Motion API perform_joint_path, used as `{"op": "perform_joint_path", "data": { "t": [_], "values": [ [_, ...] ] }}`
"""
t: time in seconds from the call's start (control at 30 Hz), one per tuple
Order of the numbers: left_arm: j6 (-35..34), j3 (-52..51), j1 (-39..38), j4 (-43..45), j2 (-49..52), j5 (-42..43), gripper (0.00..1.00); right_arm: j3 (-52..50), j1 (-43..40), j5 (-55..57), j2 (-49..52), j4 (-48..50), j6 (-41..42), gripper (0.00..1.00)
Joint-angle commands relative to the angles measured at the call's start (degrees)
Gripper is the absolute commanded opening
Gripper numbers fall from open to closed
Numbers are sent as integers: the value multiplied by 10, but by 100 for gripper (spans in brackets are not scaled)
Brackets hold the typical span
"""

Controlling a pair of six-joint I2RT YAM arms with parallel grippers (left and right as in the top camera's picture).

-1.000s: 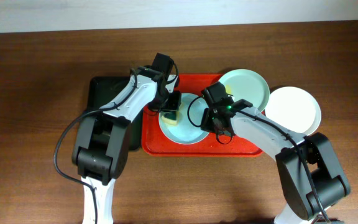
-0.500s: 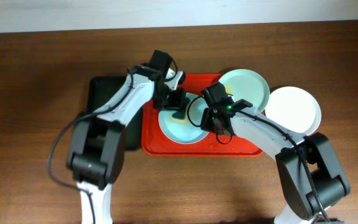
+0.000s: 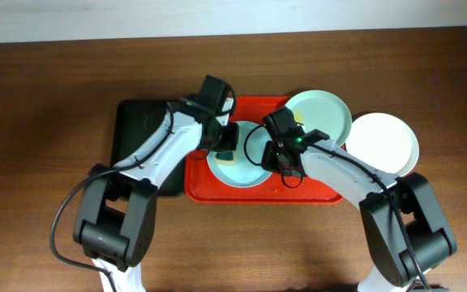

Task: Clean dirty plates on tray and stack at the side
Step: 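Scrub the light-blue plate with the sponge in the left gripper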

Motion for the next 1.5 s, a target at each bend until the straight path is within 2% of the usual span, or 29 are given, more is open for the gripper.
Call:
{"op": "perform_joint_path", "data": {
  "t": [0.0,0.03,0.3,0.5,0.63,0.77,0.93,1.17,1.47],
  "values": [
    [-69,-45,-4,31,5,-67,0,-8,6,0,-6,2,4,7],
    [-78,-52,-4,37,5,-80,0,-8,6,0,-6,2,4,4],
    [-92,-114,-4,97,5,-89,0,-8,6,0,-6,2,4,4],
    [-71,-118,-4,106,5,31,0,-8,6,1,-6,4,4,4],
    [-59,-118,-4,140,5,163,0,-8,6,1,-6,3,4,4],
    [-59,-116,-4,167,3,198,0,-8,6,1,-6,3,4,4],
    [-59,-113,-3,173,-32,166,0,-8,6,1,-6,3,4,4],
    [-59,-113,-3,159,-104,-12,0,-8,6,1,-6,4,4,4],
    [-59,-114,-3,162,-45,-66,0,-8,6,1,-6,6,4,4]
  ]
}}
